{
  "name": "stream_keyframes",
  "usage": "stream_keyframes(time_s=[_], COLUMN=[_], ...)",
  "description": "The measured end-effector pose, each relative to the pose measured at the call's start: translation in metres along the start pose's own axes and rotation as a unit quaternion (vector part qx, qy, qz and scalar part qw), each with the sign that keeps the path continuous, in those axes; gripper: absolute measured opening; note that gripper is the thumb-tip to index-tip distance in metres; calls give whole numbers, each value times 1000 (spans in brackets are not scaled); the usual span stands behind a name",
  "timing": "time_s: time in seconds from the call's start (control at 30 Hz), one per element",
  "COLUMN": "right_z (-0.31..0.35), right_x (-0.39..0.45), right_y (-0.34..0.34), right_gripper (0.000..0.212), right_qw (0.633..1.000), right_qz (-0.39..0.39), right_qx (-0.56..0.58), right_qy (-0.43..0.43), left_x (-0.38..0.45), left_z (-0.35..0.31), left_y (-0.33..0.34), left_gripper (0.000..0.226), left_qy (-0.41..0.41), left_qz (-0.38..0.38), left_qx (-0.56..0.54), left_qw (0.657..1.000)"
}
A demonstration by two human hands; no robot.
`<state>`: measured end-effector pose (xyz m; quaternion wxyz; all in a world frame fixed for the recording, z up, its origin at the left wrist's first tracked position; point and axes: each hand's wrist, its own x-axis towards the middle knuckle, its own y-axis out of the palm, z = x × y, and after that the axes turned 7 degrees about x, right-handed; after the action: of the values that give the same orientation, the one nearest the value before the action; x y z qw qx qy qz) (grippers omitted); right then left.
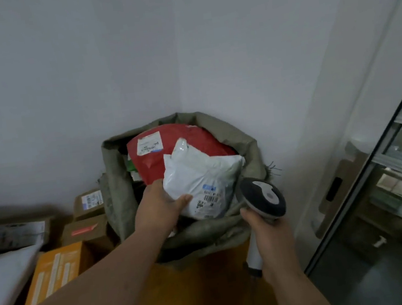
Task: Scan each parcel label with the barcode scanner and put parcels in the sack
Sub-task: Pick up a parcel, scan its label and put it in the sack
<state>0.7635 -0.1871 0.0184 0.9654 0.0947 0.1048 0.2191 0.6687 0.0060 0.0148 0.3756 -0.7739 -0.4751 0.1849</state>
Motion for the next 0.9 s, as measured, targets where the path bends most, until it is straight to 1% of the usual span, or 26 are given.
stream_keyframes(time_s=[0.07, 0.17, 0.2, 0.3, 0.37, 0.47, 0.57, 0.67, 0.73, 0.83, 0.9], right_z=[-3, -11, -12, -16, -12, 3, 17, 28, 31, 29, 27], right_x=[20, 44, 50, 65, 70, 71, 71, 68, 63, 50, 34], right_y=[-2, 0, 0, -1, -2, -4, -12, -16, -14, -9, -3], right_gripper=[37, 47, 47, 40, 38, 34, 27, 30, 36, 35, 30], right_qw=[1000, 996, 994, 990, 987, 988, 988, 987, 990, 996, 997], right_qz=[23, 42, 41, 29, 21, 17, 20, 24, 25, 42, 60], right_qx=[0, 16, 26, 57, 87, 104, 118, 145, 123, 65, 32], right_qy=[11, 75, 93, 124, 131, 116, 94, 70, 61, 44, 28], left_x=[6, 11, 12, 11, 8, 5, -1, -7, -6, -4, -10], left_z=[-1, -15, -19, -32, -37, -37, -36, -38, -42, -46, -43], left_y=[14, 26, 30, 38, 43, 49, 54, 62, 60, 39, 17], left_gripper=[67, 72, 75, 95, 100, 92, 89, 85, 77, 61, 58], left_qy=[-4, 12, 17, 40, 62, 74, 53, 41, 19, 11, 16], left_qz=[16, 21, 21, 9, -6, 17, 42, 91, 145, 223, 223], left_qx=[25, 48, 55, 55, 53, 101, 114, 115, 118, 173, 181], left_qw=[1000, 999, 998, 998, 997, 992, 991, 988, 982, 959, 958])
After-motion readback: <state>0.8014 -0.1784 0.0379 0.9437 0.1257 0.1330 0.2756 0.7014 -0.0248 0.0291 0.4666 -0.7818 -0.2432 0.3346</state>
